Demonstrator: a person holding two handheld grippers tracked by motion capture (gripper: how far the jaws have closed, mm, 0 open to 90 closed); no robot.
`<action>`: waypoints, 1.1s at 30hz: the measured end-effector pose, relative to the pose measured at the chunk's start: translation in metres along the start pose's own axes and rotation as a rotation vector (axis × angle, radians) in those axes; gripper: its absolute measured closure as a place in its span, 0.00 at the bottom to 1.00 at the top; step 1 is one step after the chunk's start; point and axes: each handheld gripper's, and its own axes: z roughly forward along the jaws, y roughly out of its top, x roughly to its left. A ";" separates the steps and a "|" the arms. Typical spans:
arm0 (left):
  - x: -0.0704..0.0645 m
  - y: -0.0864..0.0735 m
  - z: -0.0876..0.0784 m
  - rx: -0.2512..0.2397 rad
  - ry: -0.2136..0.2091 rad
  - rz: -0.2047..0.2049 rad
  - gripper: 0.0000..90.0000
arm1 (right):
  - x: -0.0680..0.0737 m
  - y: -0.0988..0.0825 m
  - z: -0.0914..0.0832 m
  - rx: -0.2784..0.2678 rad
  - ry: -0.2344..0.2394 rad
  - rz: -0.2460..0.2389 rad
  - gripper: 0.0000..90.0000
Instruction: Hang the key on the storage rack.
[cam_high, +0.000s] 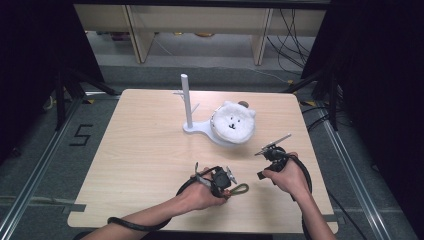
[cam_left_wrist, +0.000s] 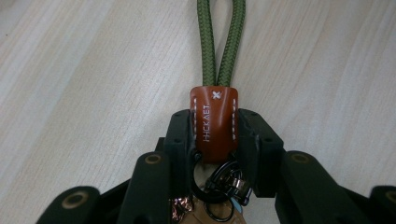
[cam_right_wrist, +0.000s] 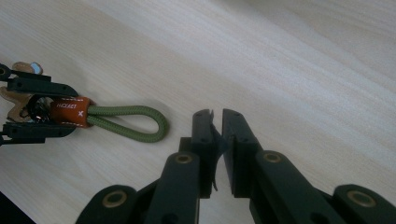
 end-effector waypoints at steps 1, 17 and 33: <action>-0.002 -0.001 0.000 0.004 -0.021 -0.025 0.74 | 0.000 0.000 0.000 -0.001 -0.001 0.000 0.94; 0.011 -0.013 -0.022 -0.157 -0.017 -0.033 0.76 | -0.005 -0.001 -0.004 -0.015 -0.015 0.017 0.92; 0.043 -0.049 -0.070 -0.397 0.034 -0.161 0.77 | -0.011 -0.008 -0.005 -0.123 -0.046 0.089 0.90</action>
